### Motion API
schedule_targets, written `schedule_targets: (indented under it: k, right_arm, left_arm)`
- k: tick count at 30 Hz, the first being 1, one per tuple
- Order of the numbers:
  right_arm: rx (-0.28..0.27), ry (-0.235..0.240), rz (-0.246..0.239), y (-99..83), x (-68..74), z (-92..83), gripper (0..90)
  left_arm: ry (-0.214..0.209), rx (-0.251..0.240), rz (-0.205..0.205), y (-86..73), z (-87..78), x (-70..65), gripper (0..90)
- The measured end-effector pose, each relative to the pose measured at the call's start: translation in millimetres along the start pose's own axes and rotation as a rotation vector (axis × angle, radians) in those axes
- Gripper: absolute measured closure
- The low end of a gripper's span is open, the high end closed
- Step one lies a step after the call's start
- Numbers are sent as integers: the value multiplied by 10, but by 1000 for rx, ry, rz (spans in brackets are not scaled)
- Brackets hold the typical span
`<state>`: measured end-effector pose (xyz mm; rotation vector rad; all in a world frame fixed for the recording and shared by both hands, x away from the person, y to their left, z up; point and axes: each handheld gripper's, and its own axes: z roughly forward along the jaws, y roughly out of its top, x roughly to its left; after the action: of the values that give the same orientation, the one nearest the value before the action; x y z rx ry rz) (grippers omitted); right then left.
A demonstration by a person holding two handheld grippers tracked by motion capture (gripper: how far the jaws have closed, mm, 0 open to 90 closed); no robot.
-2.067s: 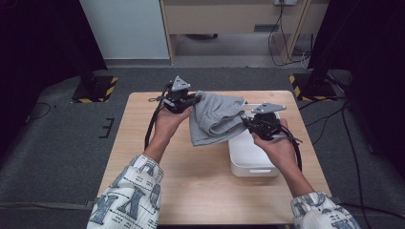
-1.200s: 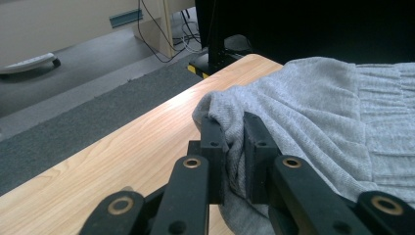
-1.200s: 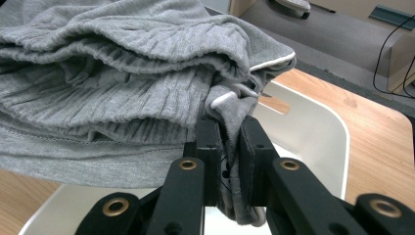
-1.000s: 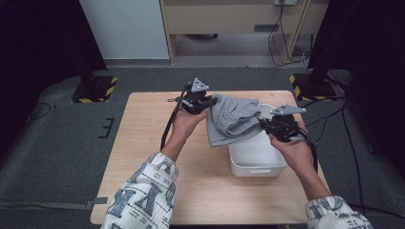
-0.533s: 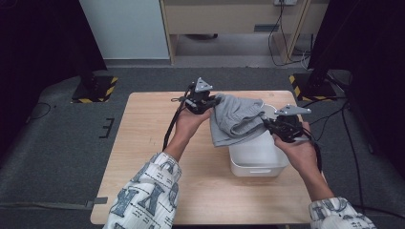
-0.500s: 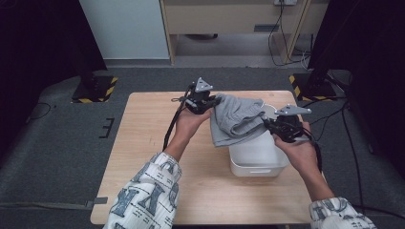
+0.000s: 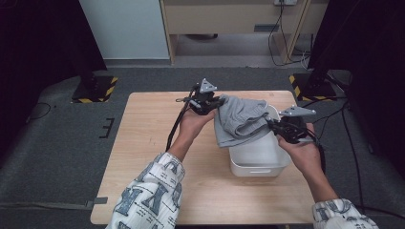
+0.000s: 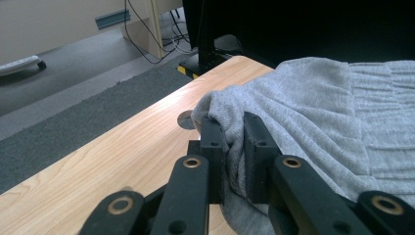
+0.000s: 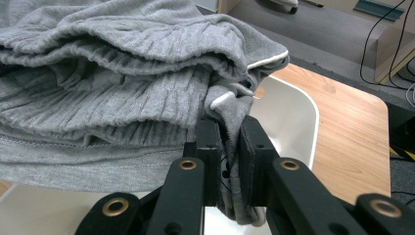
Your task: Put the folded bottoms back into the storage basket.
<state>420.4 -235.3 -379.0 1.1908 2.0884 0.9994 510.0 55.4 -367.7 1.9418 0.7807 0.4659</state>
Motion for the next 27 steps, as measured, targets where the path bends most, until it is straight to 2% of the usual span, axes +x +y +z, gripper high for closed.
schedule_targets:
  k: [12, 27]
  right_arm:
    - [6, -11, 12, -52, -73, 0, 810]
    - [17, -25, 18, -105, -124, 25, 809]
  left_arm:
    - [-11, -2, -4, -21, 76, -42, 813]
    - [-7, 7, 12, -40, 147, -108, 812]
